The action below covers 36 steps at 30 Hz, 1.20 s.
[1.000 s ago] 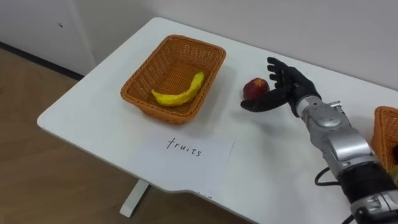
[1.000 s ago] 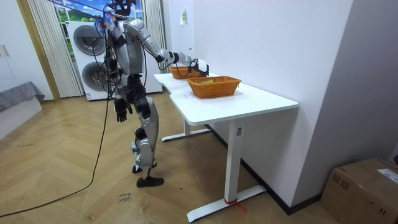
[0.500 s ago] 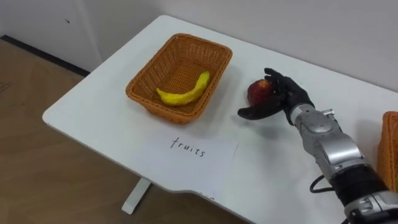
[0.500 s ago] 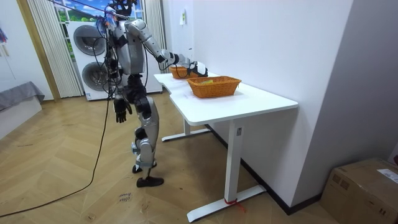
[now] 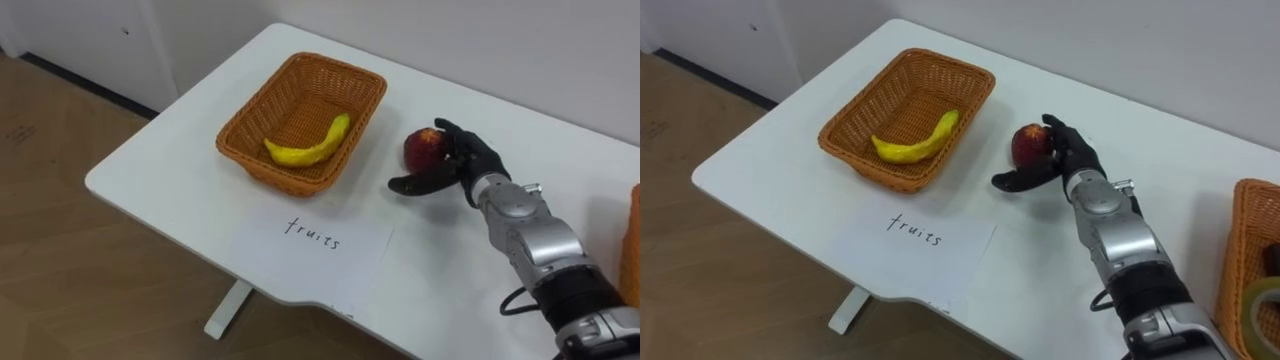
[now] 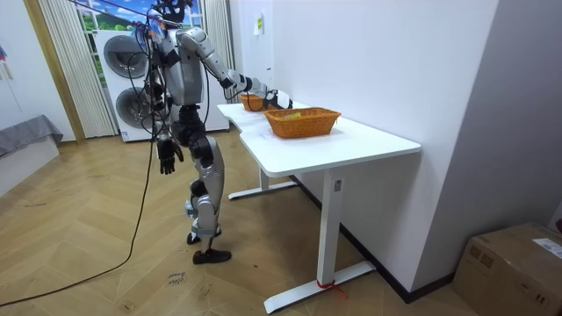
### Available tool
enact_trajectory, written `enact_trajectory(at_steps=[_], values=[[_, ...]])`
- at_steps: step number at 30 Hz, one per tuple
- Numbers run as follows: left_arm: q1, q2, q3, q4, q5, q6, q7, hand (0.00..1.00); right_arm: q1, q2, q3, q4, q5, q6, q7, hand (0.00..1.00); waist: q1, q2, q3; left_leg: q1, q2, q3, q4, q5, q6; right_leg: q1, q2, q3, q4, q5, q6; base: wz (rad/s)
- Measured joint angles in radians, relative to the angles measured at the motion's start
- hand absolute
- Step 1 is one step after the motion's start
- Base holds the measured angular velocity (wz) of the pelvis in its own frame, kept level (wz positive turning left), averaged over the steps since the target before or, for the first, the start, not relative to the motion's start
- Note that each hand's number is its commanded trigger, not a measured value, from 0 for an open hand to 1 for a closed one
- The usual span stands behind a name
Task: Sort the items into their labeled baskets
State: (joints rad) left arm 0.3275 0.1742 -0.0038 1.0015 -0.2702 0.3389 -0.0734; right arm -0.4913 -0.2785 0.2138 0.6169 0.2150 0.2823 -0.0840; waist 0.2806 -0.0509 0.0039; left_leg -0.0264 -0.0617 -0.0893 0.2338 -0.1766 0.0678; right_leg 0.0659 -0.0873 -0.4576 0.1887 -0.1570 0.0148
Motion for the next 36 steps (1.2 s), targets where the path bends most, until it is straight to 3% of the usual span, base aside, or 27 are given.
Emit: enact_trajectory(at_steps=[10,14,23,28,32,36], values=[[0.000,0.000,-0.002,0.000,-0.001,-0.004,0.004,0.00,0.000,-0.005,-0.008,0.000,0.033,0.000,-0.002,0.00,-0.010,0.005,-0.0025,-0.007,-0.002,-0.007,0.005,0.000,0.000,0.002,0.000,-0.011,0.000,0.000,0.000,0.01],[0.001,0.000,-0.002,0.000,-0.002,-0.021,0.005,0.00,0.000,-0.011,-0.041,0.000,0.032,-0.002,-0.018,0.00,-0.017,0.009,-0.0023,-0.014,-0.004,-0.016,0.006,0.000,0.000,-0.001,0.000,-0.011,0.000,0.000,0.000,0.06],[0.015,-0.002,-0.010,0.000,-0.001,-0.040,-0.001,0.00,-0.004,-0.056,-0.042,0.010,0.047,-0.023,-0.067,0.00,-0.032,0.022,-0.0043,-0.037,-0.004,-0.018,0.004,0.003,0.000,-0.023,0.000,-0.011,0.002,0.000,0.000,0.00],[0.015,-0.002,-0.011,-0.003,0.000,-0.039,-0.021,0.00,-0.103,-0.063,-0.042,0.140,0.044,-0.024,-0.067,0.00,-0.033,0.021,-0.0034,-0.067,-0.004,-0.018,0.009,0.009,0.000,-0.058,-0.005,-0.011,0.019,0.000,0.000,0.01],[0.006,0.005,-0.024,-0.009,-0.003,-0.043,-0.027,0.00,-0.163,-0.069,-0.039,0.196,0.040,-0.024,-0.066,0.00,-0.029,0.010,0.0049,-0.099,-0.004,-0.019,0.025,0.009,0.000,-0.084,-0.003,-0.009,0.020,0.001,-0.003,0.02],[-0.021,0.006,-0.043,0.000,-0.003,-0.060,-0.029,0.00,-0.207,-0.069,-0.039,0.236,0.014,-0.044,-0.067,0.00,-0.023,0.004,0.0070,-0.133,-0.004,-0.019,0.026,0.018,-0.002,-0.121,-0.003,-0.010,0.021,0.006,-0.010,0.00]])
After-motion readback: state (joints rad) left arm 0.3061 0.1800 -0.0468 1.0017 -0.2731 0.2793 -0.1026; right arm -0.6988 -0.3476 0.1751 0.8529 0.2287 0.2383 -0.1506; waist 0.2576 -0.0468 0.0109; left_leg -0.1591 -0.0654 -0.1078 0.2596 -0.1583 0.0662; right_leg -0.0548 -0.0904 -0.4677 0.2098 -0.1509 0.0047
